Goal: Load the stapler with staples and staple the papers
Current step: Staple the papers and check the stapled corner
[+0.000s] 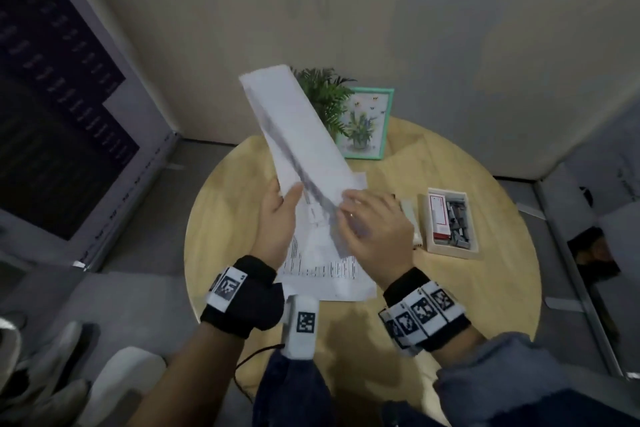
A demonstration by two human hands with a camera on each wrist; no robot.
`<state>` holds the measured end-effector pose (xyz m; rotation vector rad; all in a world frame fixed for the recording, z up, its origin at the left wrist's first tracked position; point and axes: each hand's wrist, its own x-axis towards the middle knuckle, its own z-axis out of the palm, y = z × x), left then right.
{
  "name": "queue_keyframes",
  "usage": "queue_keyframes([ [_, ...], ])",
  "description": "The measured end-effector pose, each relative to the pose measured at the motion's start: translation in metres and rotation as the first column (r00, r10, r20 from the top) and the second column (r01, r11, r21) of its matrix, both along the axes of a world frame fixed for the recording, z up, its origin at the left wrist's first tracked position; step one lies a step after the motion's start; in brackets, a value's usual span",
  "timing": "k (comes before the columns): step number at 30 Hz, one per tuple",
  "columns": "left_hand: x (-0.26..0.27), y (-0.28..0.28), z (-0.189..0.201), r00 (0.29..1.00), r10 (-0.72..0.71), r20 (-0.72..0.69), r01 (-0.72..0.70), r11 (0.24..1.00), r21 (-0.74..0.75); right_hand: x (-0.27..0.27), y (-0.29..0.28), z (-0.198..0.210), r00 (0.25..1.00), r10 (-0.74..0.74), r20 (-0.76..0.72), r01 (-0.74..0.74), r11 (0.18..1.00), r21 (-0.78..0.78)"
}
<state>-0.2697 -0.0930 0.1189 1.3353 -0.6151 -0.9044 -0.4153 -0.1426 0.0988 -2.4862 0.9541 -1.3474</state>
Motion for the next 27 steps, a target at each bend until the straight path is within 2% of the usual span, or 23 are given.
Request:
queue_keyframes([
  [3, -0.006, 0.004, 0.018, 0.996, -0.057, -0.066, 0.055, 0.998, -0.035, 0.007, 0.018, 0.009, 0.997, 0.026, -0.075, -0.034, 0.993, -0.11],
  [6, -0.006, 0.011, 0.036, 0.995, -0.098, -0.029, 0.097, 0.994, -0.06, 0.006, 0.026, 0.021, 0.994, 0.052, -0.1, -0.065, 0.989, -0.13],
  [10, 0.0, 0.021, 0.059, 0.987, -0.152, 0.051, 0.156, 0.984, -0.087, 0.002, 0.03, 0.037, 0.982, 0.179, 0.057, -0.172, 0.979, -0.108],
  [14, 0.005, 0.03, 0.084, 0.978, -0.197, 0.064, 0.205, 0.967, -0.149, 0.0, 0.035, 0.053, 0.952, 0.211, 0.224, -0.19, 0.975, -0.112],
  [20, 0.003, 0.039, 0.116, 0.969, -0.222, 0.109, 0.244, 0.932, -0.267, 0.002, 0.043, 0.075, 0.931, 0.225, 0.286, -0.158, 0.958, -0.24],
  [27, 0.004, 0.043, 0.126, 0.976, -0.19, 0.109, 0.215, 0.925, -0.315, 0.007, 0.046, 0.083, 0.93, 0.223, 0.291, -0.144, 0.952, -0.271],
])
